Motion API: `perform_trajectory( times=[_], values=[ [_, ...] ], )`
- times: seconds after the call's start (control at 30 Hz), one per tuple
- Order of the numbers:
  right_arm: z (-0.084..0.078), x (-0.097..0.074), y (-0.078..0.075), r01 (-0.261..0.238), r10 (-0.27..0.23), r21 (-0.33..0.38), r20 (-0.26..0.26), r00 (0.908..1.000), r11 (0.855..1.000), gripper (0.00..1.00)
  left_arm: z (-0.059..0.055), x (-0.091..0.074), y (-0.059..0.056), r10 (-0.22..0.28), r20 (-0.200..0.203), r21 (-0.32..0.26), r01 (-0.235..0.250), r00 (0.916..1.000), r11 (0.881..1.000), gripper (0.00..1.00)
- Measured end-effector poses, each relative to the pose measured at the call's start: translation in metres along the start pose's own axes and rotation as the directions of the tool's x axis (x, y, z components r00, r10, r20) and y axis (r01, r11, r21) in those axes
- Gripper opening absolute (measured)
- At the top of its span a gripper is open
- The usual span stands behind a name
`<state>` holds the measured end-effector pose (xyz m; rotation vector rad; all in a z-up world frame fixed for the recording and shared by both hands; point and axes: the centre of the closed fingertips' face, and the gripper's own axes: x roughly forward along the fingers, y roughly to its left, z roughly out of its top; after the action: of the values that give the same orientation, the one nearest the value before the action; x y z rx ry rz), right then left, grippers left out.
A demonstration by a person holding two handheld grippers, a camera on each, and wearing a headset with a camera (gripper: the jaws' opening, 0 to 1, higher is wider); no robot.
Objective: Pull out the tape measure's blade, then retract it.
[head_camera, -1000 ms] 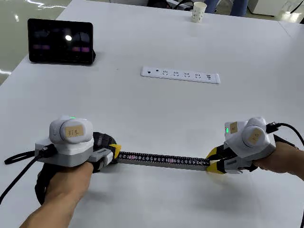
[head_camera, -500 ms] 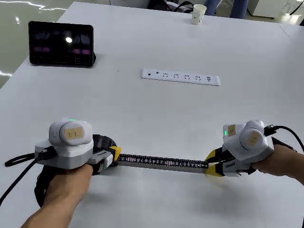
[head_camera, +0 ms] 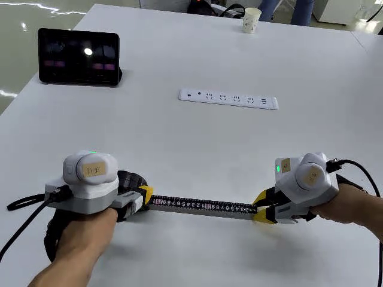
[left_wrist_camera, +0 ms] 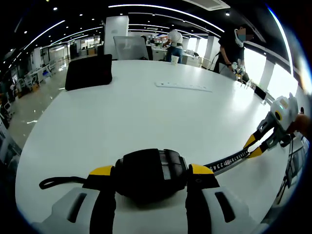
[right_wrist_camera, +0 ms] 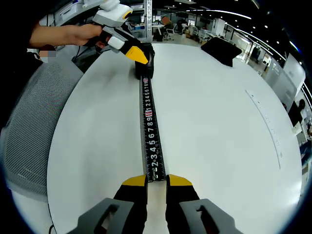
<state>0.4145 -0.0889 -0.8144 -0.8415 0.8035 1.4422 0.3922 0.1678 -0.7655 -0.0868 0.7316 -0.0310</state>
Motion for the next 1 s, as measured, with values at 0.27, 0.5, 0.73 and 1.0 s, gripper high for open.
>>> perform_trajectory(
  times=[0.27, 0.5, 0.73, 1.0],
  values=[
    [0.007, 0.001, 0.003, 0.002, -0.002, 0.002, 0.004, 1.0000, 1.000, 0.11, 0.000, 0.000, 0.000, -0.003, -0.001, -0.002, 0.003, 1.0000, 1.000, 0.52],
    [0.013, 0.002, 0.005, 0.001, -0.001, 0.003, 0.007, 1.0000, 1.000, 0.11, -0.001, 0.000, 0.000, -0.005, -0.004, 0.000, 0.005, 1.0000, 1.000, 0.52],
    [0.018, 0.003, 0.005, 0.001, -0.001, 0.005, 0.013, 0.9999, 1.000, 0.11, -0.001, -0.001, -0.001, -0.006, -0.004, -0.003, 0.006, 1.0000, 1.000, 0.52],
    [0.023, 0.006, 0.006, 0.000, 0.000, 0.007, 0.019, 0.9998, 1.000, 0.11, -0.001, -0.002, -0.001, -0.010, -0.007, -0.006, 0.010, 0.9999, 1.000, 0.53]
  ],
)
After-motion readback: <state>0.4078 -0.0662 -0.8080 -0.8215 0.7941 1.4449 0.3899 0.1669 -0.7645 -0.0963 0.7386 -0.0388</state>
